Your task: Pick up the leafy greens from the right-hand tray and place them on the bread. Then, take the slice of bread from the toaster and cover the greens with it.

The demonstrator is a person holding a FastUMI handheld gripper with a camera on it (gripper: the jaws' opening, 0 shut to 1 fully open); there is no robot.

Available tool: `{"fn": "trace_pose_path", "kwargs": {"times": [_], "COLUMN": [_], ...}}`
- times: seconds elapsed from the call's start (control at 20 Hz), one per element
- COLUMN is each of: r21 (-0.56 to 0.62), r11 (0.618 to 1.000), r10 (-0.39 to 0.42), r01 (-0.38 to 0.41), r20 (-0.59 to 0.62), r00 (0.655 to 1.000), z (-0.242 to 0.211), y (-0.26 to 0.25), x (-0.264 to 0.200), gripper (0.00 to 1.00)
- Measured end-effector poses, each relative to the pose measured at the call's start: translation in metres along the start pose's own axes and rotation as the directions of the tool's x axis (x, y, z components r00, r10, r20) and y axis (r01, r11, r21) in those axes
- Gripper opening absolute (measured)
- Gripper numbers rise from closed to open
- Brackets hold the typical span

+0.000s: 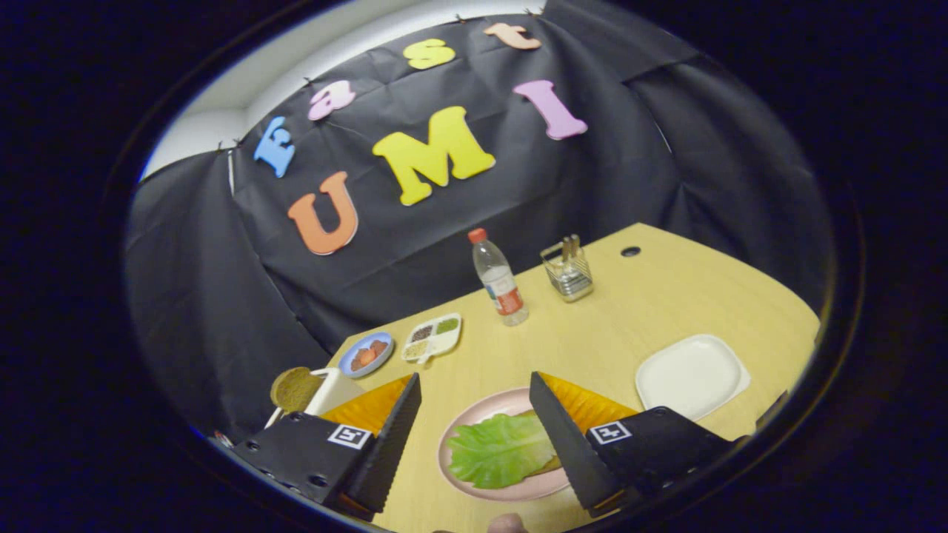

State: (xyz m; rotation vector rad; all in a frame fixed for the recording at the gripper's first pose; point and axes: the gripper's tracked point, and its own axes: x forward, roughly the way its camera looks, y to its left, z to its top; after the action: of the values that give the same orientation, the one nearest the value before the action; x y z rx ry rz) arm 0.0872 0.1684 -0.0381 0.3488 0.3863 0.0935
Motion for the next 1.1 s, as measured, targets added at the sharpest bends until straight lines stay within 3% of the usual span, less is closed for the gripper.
{"fn": "trace_pose_path", "kwargs": {"times": [0.25,0.5,0.75,0.95,1.1], "r21": [-0.101,-0.171,-0.275,-0.327,-0.287], "r11": [0.991,0.982,0.961,0.939,0.950], "r10": [0.093,0.091,0.020,-0.099,-0.133], "r01": [-0.085,-0.084,-0.018,0.101,0.125], "r20": [0.071,0.032,0.005,0.024,-0.008], "r00": [0.993,0.995,1.000,0.995,0.991], "z": [0.007,-0.031,-0.076,-0.091,-0.098], "y": [0.103,0.174,0.209,0.200,0.192], "x": [-0.009,0.011,0.039,0.062,0.073], "gripper": [0.92,0.93,0.93,0.89,0.78]}}
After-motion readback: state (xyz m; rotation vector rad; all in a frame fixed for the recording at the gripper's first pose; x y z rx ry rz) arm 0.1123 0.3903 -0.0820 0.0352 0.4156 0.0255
